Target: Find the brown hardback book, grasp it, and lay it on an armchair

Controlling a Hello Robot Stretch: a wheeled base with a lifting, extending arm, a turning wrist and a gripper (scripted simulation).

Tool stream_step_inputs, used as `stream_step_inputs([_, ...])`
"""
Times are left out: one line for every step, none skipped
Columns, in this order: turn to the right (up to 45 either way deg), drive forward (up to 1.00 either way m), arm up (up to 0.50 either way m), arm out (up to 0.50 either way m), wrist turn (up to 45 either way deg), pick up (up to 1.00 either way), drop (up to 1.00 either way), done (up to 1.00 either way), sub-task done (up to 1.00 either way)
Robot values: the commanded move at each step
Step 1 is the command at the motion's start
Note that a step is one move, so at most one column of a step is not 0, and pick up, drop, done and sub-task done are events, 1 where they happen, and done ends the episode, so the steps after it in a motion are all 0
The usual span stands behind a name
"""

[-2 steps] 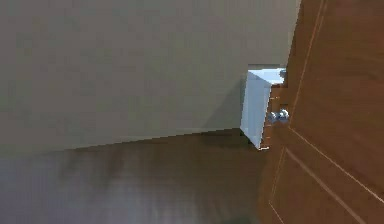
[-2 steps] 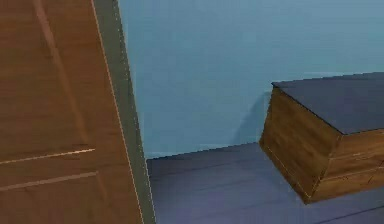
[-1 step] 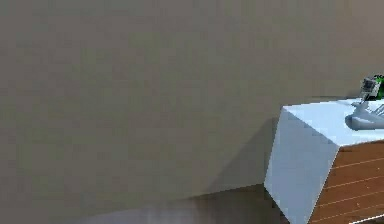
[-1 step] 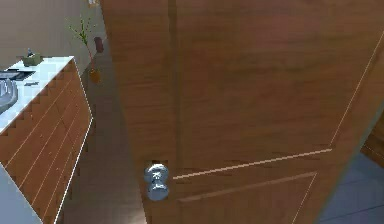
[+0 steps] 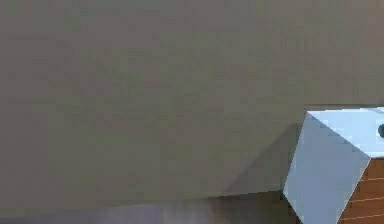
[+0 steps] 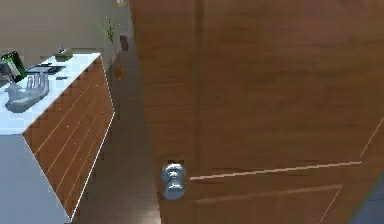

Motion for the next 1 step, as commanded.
stream_step_inputs([0.0, 0.1, 0.0, 0.0, 0.0, 0.0, 0.0, 0.0, 0.0])
